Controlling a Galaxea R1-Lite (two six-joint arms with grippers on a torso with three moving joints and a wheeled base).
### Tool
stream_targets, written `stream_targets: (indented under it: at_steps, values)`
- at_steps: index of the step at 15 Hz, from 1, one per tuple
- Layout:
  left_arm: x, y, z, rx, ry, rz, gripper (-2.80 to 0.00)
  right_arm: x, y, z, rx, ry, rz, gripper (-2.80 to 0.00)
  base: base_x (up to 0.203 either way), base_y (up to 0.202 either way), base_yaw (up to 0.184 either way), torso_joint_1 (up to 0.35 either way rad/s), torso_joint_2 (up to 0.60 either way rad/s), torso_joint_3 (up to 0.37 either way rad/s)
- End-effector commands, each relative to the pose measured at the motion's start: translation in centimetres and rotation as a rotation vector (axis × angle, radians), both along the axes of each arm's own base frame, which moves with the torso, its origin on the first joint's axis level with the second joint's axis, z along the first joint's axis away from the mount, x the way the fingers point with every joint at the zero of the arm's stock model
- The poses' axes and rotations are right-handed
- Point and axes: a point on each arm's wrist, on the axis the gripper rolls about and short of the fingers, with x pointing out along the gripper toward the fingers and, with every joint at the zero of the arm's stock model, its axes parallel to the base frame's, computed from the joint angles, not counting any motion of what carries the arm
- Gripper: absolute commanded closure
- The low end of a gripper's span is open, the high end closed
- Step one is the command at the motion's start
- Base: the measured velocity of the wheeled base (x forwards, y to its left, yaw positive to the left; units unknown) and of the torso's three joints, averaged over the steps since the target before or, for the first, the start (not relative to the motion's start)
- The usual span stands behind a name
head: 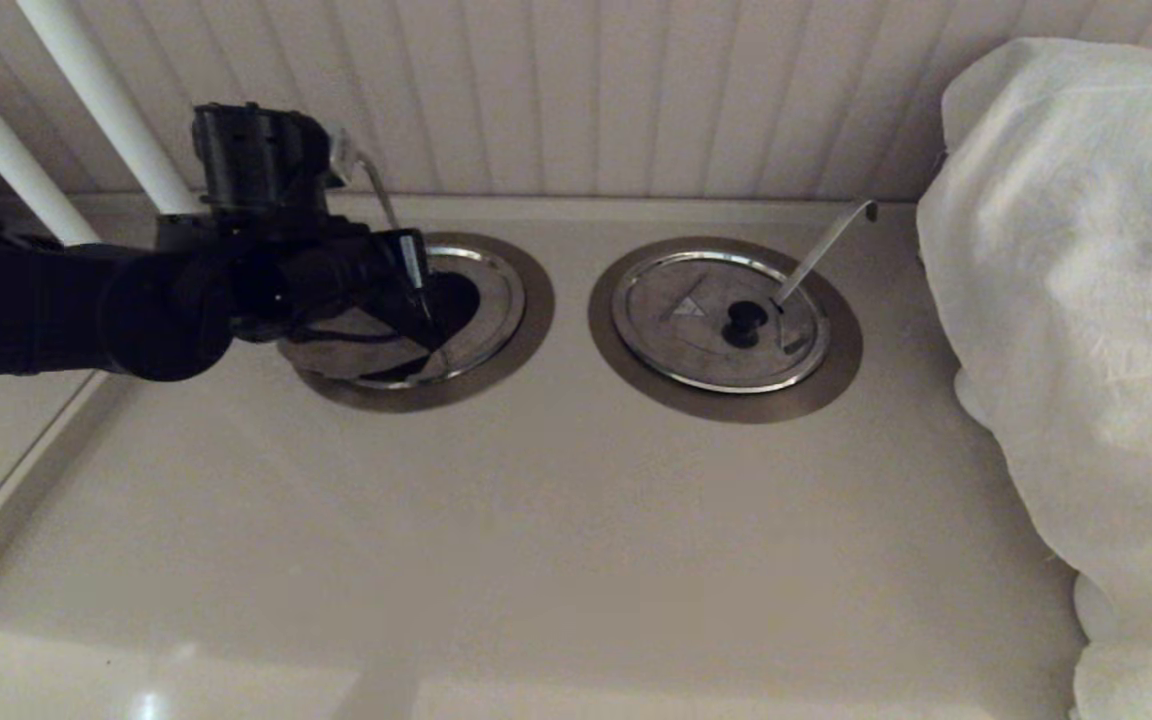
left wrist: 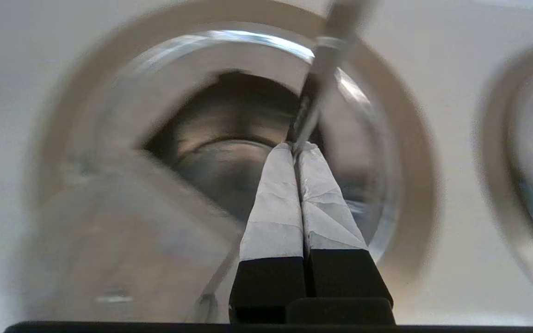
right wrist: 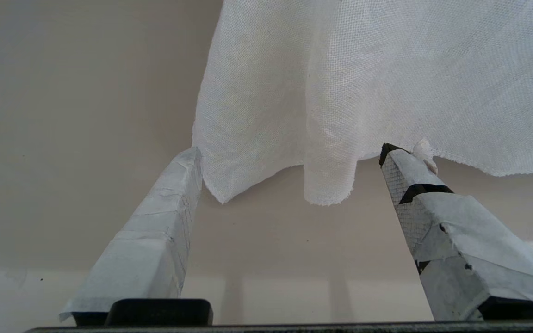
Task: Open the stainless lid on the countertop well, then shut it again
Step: Stir with a spoon
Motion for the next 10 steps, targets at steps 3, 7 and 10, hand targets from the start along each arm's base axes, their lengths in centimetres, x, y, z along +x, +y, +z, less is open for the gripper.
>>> stream_targets:
  at_steps: [3, 7, 10]
  values:
    - [0.4, 1.6, 0.3, 0.01, -0.01, 0.048, 0.0, 0.0, 0.0, 0.0, 0.0, 0.0, 0.001, -2.8, 0.0, 0.0, 0.0, 0.0, 0.0, 0.0]
    - [2.5, 1.0, 0.5, 0.0, -0.037, 0.059, 0.0, 0.0, 0.0, 0.0, 0.0, 0.0, -0.001, -2.8, 0.0, 0.0, 0.0, 0.0, 0.0, 0.0]
    - [3.9, 0.1, 0.0, -0.003, -0.041, 0.049, 0.0, 0.0, 0.0, 0.0, 0.0, 0.0, 0.001, -2.8, 0.0, 0.0, 0.0, 0.0, 0.0, 0.0]
